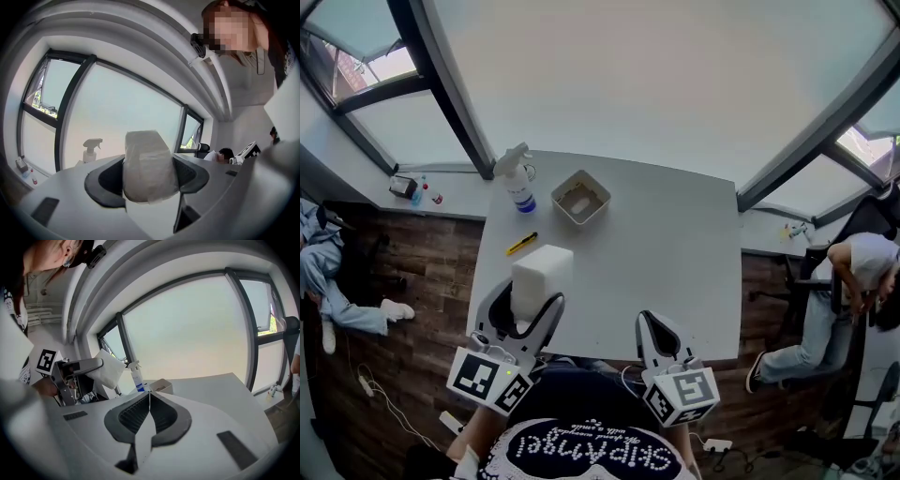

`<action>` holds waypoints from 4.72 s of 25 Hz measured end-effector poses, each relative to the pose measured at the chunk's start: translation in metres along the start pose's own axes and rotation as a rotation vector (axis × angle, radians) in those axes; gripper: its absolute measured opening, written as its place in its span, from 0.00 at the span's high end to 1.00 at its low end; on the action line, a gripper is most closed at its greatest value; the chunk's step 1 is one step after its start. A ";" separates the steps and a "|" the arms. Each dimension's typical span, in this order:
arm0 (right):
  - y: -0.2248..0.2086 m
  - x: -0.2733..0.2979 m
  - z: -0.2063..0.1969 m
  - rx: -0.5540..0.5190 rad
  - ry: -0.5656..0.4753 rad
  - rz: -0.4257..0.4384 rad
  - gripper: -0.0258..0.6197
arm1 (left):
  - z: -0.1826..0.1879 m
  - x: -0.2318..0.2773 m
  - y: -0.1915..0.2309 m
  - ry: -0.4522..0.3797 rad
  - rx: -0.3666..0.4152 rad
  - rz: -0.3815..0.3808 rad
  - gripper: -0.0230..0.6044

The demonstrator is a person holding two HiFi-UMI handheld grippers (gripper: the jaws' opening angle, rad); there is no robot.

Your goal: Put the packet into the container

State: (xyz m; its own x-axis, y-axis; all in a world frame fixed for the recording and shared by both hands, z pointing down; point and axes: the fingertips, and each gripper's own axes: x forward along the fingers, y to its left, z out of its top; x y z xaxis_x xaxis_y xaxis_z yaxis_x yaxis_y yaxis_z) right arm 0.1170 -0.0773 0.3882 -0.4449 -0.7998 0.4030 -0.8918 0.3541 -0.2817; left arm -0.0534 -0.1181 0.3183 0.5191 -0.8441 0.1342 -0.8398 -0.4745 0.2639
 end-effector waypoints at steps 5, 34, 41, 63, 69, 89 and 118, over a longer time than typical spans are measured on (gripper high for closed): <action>-0.016 -0.001 0.001 -0.002 0.003 0.004 0.94 | -0.004 0.009 -0.004 -0.006 -0.003 0.026 0.50; -0.013 0.013 -0.002 0.021 0.036 0.022 0.94 | 0.006 0.023 0.016 -0.023 0.115 0.057 0.50; -0.010 0.022 0.000 0.053 0.048 0.011 0.94 | 0.007 0.046 0.029 0.006 0.132 0.033 0.50; -0.048 0.039 -0.004 0.101 0.090 -0.070 0.94 | -0.012 0.139 0.064 0.065 0.119 -0.030 0.50; -0.041 0.052 -0.003 0.113 0.110 -0.043 0.94 | -0.013 0.155 0.072 0.062 0.108 -0.032 0.50; -0.040 0.066 -0.012 0.127 0.162 -0.034 0.94 | -0.036 0.213 0.097 0.106 0.114 -0.024 0.50; -0.035 0.069 -0.015 0.134 0.174 -0.038 0.94 | -0.106 0.246 0.132 0.262 0.100 0.036 0.50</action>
State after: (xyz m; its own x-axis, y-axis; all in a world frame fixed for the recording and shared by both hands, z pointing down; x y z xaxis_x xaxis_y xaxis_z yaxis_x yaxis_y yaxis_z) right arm 0.1166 -0.1380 0.4393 -0.4294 -0.7117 0.5560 -0.8942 0.2487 -0.3723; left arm -0.0195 -0.3616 0.4869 0.5014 -0.7737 0.3873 -0.8630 -0.4790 0.1604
